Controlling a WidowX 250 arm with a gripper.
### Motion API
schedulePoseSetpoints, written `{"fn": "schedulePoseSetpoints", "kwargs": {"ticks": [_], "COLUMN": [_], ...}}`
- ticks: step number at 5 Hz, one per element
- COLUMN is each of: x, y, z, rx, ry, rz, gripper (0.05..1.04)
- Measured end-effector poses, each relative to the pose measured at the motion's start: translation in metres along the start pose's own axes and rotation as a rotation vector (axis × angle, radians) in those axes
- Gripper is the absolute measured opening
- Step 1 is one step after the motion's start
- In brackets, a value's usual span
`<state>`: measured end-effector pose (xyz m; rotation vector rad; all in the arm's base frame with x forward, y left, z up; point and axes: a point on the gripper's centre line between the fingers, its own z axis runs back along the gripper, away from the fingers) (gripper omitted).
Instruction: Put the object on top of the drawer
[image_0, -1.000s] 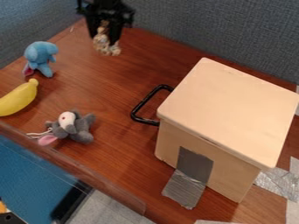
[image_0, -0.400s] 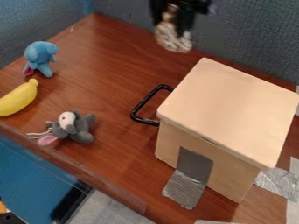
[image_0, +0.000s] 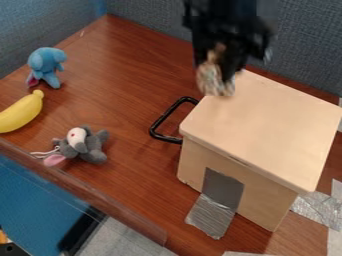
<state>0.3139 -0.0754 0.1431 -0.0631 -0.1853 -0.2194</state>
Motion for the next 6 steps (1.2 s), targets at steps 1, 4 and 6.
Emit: {"fn": "schedulePoseSetpoints", "kwargs": {"ticks": [1,4,6], "x": [0.0,0.007,0.0], "y": [-0.007,-0.011,0.016], "z": [-0.007,0.008,0.064], "rx": [0.022,-0.005,0.015], "ry": [0.003,0.023,-0.026], "rz": [-0.019,0.049,0.163], "gripper": [0.56,1.005,1.001]}}
